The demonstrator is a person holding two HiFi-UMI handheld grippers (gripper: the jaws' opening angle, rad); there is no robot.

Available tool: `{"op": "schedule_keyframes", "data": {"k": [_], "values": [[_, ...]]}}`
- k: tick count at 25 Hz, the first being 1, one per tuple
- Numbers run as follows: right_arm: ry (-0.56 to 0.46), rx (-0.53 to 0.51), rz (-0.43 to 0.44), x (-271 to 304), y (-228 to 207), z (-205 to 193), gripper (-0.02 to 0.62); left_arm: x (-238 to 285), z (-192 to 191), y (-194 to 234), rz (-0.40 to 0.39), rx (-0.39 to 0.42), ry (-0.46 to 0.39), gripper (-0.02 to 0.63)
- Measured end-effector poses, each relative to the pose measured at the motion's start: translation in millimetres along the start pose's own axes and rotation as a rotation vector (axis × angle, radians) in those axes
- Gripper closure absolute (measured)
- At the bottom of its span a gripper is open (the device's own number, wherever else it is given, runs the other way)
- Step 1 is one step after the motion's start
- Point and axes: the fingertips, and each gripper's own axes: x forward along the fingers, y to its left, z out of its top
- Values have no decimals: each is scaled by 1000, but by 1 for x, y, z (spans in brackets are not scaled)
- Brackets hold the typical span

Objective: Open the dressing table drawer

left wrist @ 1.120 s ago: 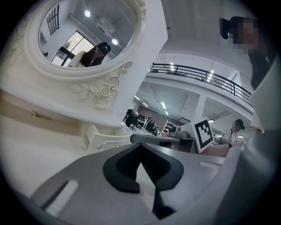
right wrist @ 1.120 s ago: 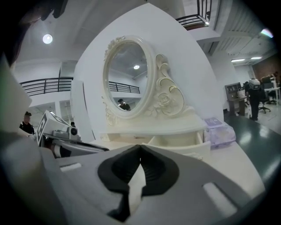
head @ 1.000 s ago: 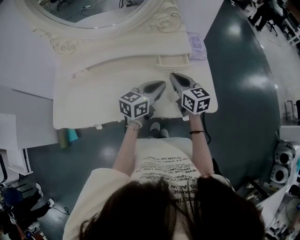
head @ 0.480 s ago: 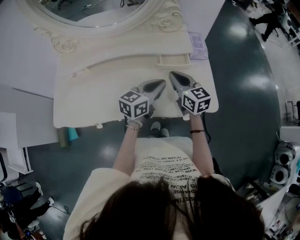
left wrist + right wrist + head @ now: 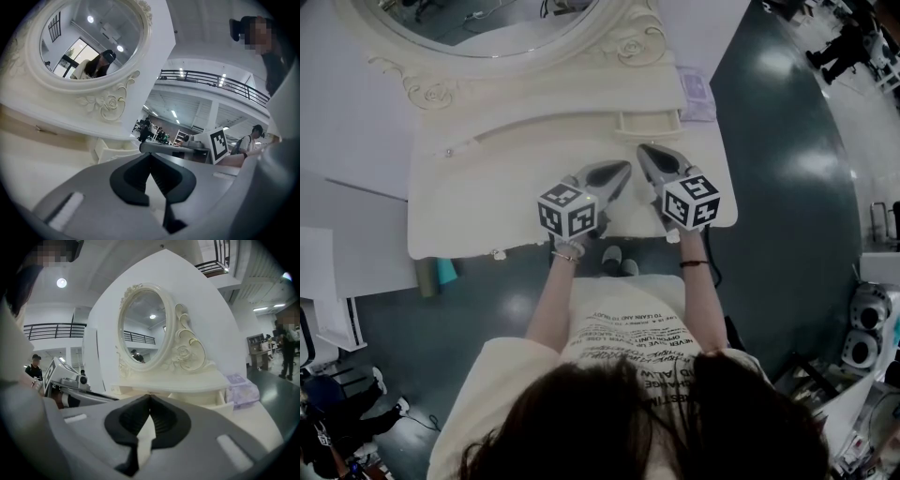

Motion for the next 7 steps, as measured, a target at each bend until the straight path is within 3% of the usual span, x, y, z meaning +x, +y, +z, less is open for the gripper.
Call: {"op": "schedule_keyframes", "data": {"k": [7], "values": [[-4, 1, 0, 1, 1, 0, 592, -2, 1, 2, -2, -8, -5, 606]]}}
